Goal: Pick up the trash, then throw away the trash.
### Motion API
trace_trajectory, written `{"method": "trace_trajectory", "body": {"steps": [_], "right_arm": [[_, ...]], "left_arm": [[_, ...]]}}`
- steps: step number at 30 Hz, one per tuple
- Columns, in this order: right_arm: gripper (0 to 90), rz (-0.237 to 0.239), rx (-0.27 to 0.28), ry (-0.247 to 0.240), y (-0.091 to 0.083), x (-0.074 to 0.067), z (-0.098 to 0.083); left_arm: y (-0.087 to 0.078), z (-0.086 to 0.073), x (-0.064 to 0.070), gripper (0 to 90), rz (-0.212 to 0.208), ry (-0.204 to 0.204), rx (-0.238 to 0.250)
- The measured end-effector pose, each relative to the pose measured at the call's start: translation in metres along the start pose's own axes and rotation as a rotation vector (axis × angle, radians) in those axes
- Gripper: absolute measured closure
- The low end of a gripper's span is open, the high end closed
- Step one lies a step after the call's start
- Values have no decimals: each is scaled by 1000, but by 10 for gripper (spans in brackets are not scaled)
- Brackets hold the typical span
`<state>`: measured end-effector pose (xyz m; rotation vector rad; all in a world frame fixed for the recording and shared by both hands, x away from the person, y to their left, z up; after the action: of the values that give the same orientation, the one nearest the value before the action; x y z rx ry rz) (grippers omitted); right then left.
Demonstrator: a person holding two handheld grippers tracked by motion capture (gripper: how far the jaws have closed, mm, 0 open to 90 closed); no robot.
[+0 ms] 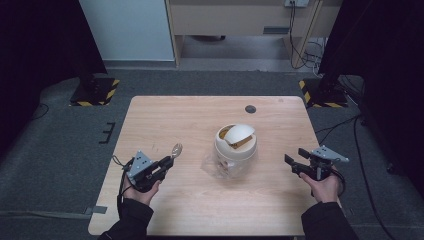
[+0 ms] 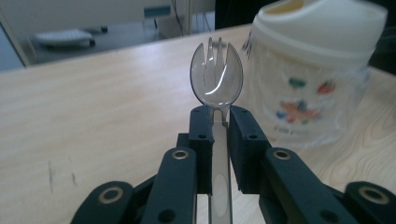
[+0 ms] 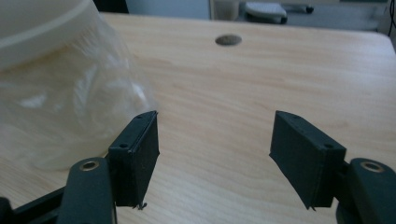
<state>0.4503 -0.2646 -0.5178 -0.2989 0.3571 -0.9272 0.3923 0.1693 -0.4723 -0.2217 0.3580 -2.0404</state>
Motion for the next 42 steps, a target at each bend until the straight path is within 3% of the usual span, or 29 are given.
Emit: {"method": "trace_trajectory", "body": {"steps": [2,3,7,8,10,13,18,24,30,42], "right_arm": [[329,5,19,-9,-3,-2,5],[329,-12,33,-43,-5,-2,13],[335,-8,73,-58,-9,-7,24],[340,-3,106,-66,-12,-10,33],[339,-1,126,-61,-14,-12,38],[340,10,223,-21,-21,-22,62],[366,44,277,-19,-25,-35,81],[383,108,331,-38,-27,-61,109],[397,165,363,-47,-27,-84,130],[480,308,389,-37,-28,-129,151]], "left_arm": [[-3,7,0,798,4,4,33],[-5,11,1,798,3,-1,53],[-8,22,5,798,-4,3,92],[-8,25,5,798,-5,4,101],[-7,35,6,798,-7,5,127],[-5,46,9,798,-15,13,154],[0,64,22,798,-34,41,195],[7,90,50,798,-79,65,258],[16,108,79,797,-121,113,284],[34,119,127,797,-189,152,308]]}}
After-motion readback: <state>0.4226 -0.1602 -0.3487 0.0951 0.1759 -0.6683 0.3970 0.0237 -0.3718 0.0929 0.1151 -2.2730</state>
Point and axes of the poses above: each handheld gripper's, and its own axes: y roughly forward along the jaws, z roughly out of its top, x roughly to its right, the point moved 9 cm from there along y, roughly forward along the jaws, and after that the axes turned 8 degrees about z, right-handed, at the moved point
